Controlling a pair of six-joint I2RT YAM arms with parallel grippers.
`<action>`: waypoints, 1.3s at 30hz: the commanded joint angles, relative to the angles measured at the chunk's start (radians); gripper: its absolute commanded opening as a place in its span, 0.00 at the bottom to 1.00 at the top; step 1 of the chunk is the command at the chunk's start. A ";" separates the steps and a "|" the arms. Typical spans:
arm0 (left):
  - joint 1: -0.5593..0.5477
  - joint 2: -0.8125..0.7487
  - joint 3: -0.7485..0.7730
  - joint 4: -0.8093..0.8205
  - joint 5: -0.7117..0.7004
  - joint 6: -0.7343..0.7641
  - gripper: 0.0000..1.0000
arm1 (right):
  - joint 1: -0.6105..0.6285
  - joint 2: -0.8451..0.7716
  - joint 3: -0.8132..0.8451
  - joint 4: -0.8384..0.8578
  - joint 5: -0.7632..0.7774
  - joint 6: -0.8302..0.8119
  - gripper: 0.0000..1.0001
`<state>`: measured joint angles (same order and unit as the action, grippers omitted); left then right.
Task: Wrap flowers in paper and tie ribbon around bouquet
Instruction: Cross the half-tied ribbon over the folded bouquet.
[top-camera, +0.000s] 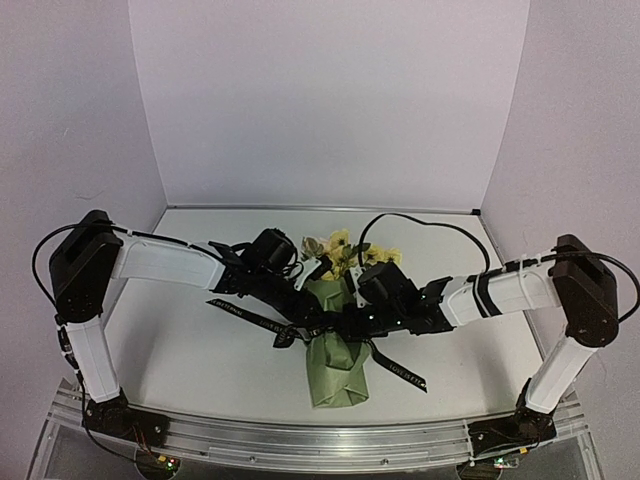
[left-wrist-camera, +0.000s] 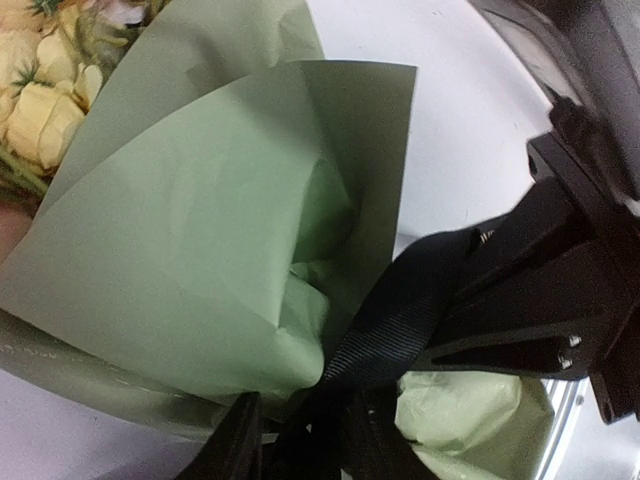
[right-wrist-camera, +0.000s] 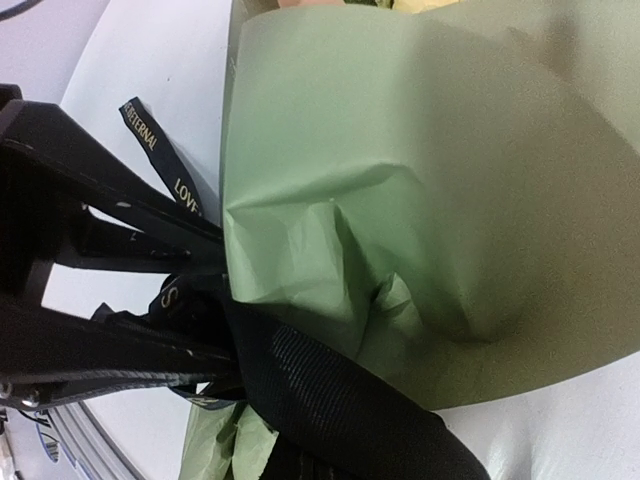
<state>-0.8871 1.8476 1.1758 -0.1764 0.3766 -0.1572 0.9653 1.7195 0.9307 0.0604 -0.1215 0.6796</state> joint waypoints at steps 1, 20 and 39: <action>0.000 0.006 0.044 0.001 0.063 0.010 0.22 | 0.003 -0.037 -0.009 0.041 0.005 -0.020 0.00; 0.000 -0.106 -0.038 0.063 0.112 0.009 0.00 | 0.003 -0.021 -0.051 0.179 0.026 -0.067 0.00; 0.000 -0.104 -0.055 0.078 0.134 0.010 0.00 | 0.005 0.144 -0.111 0.589 0.082 -0.260 0.00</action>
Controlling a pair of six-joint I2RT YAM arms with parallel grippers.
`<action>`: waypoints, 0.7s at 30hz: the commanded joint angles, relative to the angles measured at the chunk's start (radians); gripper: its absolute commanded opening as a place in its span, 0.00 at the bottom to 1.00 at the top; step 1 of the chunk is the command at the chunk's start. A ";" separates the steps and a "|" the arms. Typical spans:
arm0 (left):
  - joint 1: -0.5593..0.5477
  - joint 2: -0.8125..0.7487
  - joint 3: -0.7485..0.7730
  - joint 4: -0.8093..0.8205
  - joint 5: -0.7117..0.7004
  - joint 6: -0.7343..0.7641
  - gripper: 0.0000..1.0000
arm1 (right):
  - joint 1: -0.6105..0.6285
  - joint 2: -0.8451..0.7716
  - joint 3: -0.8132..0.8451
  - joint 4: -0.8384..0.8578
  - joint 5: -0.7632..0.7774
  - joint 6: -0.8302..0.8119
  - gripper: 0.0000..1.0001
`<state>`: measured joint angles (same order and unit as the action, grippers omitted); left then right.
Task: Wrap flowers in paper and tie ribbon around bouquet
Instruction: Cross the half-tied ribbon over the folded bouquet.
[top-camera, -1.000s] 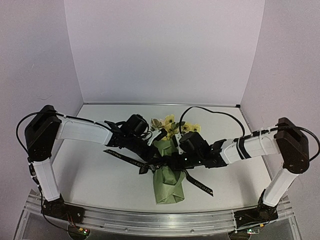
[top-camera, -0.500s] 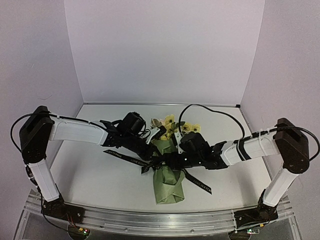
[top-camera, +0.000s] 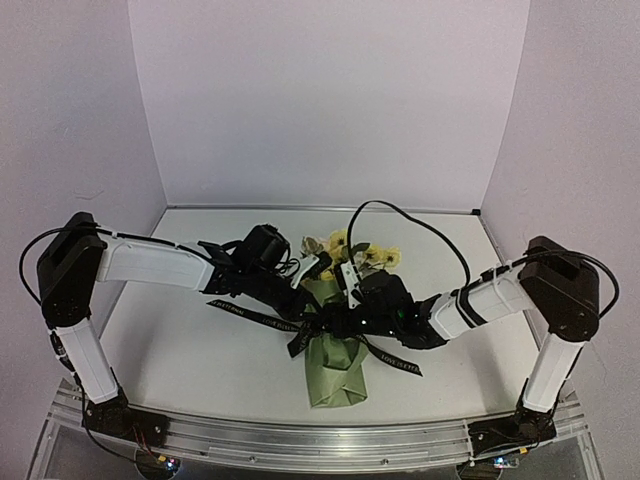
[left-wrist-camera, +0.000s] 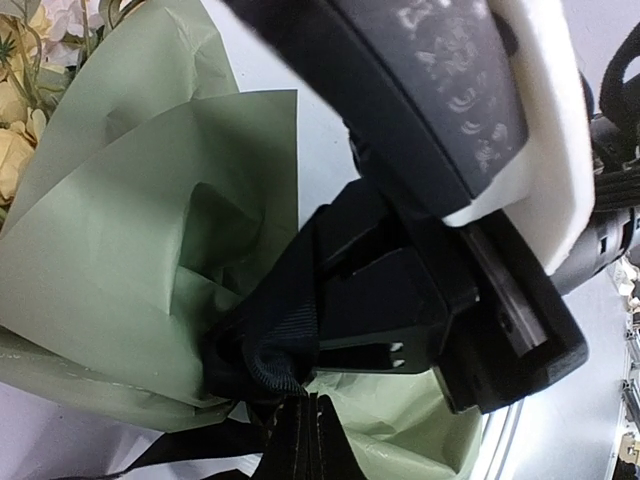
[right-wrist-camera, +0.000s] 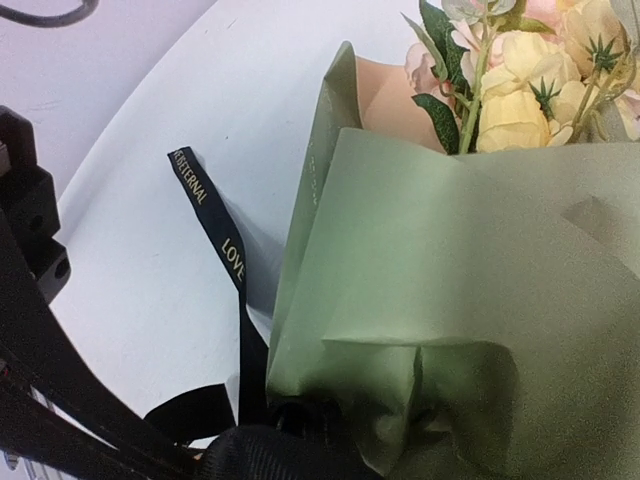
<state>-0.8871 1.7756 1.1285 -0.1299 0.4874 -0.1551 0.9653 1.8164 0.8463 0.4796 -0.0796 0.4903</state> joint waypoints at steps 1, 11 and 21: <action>0.000 -0.032 -0.007 0.030 0.025 0.008 0.00 | 0.005 0.052 -0.033 0.191 0.046 -0.088 0.00; 0.002 -0.036 -0.016 0.036 0.005 0.001 0.00 | 0.007 0.045 -0.024 0.198 0.026 -0.202 0.00; 0.010 -0.070 -0.027 0.048 -0.008 -0.006 0.21 | 0.006 0.073 0.001 0.198 0.010 -0.226 0.00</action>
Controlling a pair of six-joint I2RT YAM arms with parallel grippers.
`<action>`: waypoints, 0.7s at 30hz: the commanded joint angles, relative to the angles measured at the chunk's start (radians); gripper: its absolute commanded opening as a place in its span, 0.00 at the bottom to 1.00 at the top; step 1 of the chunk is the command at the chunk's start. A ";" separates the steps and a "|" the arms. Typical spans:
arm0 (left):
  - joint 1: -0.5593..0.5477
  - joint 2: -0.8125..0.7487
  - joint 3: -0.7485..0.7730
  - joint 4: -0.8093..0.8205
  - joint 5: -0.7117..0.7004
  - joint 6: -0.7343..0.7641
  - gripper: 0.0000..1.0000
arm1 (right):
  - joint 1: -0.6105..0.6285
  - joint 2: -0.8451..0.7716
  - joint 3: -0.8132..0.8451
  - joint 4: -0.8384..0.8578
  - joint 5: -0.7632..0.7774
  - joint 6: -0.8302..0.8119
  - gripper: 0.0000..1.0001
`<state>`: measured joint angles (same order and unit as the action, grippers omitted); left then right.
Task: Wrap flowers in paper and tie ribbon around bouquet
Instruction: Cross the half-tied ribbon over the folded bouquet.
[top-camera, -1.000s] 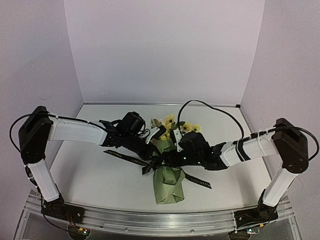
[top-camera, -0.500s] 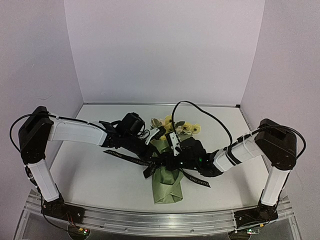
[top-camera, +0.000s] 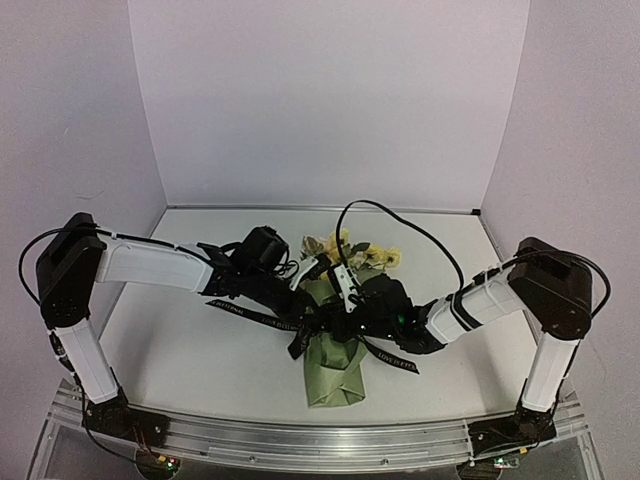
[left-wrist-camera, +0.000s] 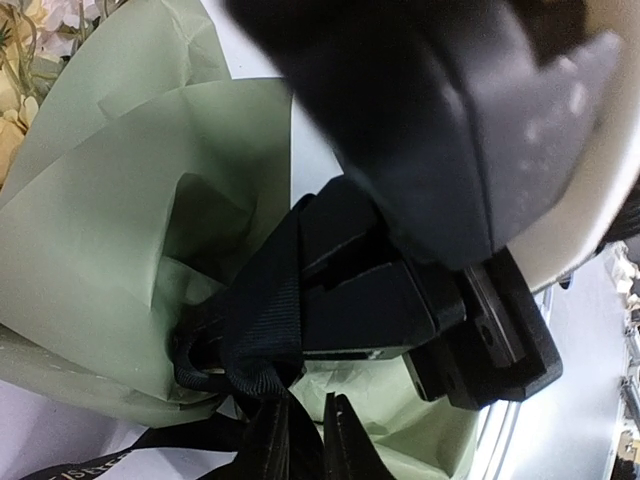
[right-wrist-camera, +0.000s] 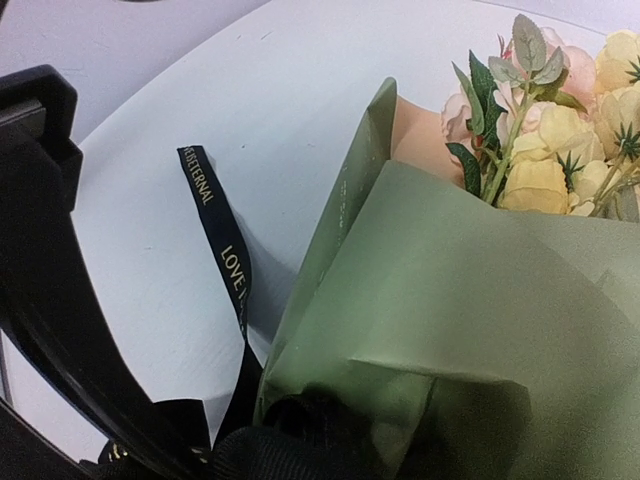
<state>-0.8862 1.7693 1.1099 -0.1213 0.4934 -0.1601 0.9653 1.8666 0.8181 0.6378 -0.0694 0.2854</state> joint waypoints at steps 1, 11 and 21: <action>0.010 -0.070 -0.011 0.041 -0.017 -0.002 0.24 | 0.006 0.024 0.030 0.040 0.001 -0.019 0.00; 0.025 -0.139 -0.039 0.074 -0.013 -0.020 0.44 | 0.006 0.025 0.032 0.040 0.013 -0.026 0.00; 0.069 -0.143 -0.059 0.084 -0.151 -0.086 0.41 | 0.006 0.029 0.035 0.040 0.017 -0.026 0.00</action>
<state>-0.8444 1.6466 1.0523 -0.0616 0.4571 -0.2001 0.9657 1.8778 0.8246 0.6441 -0.0681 0.2726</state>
